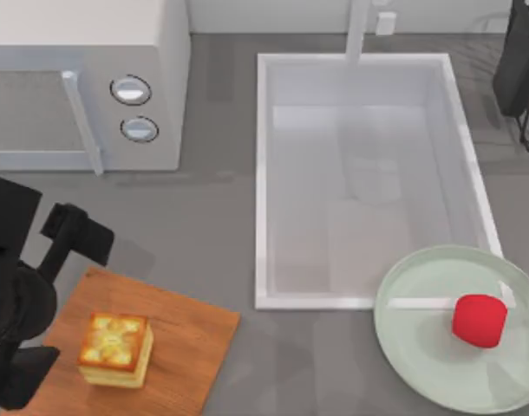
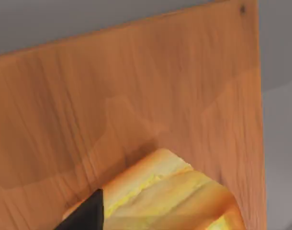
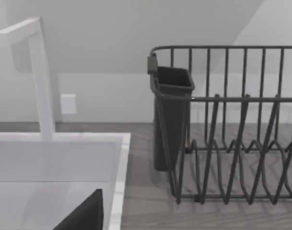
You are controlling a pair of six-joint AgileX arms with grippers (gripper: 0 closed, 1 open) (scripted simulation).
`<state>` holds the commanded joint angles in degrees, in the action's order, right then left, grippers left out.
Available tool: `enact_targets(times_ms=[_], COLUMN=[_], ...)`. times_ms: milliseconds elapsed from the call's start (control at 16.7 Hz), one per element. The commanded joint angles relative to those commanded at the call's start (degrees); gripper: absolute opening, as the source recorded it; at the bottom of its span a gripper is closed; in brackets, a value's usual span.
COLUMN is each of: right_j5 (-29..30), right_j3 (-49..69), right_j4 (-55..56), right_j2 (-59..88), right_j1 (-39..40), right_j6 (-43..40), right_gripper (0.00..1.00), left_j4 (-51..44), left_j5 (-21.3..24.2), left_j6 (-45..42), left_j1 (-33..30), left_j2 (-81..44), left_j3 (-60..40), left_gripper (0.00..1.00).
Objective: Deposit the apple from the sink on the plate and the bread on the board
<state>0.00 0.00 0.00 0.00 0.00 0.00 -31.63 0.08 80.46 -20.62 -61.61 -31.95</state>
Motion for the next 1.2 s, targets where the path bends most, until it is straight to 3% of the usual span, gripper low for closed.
enact_targets(times_ms=[780,1020,1200], right_j5=[0.00,0.00,0.00], right_j3=[0.00,0.00,0.00], right_j4=[0.00,0.00,0.00], right_j2=[0.00,0.00,0.00], right_j1=[0.00,0.00,0.00], right_j6=[0.00,0.00,0.00], right_gripper=[1.00,1.00,1.00], left_j4=[25.50,30.42,31.63], left_j5=[0.08,-0.02,-0.08], left_j6=[-66.16,-77.77,-80.46], left_j1=[16.50,19.75,20.62], left_j2=[50.47,59.58,61.61], left_j3=[25.76,30.65,31.96], left_gripper=[1.00,1.00,1.00])
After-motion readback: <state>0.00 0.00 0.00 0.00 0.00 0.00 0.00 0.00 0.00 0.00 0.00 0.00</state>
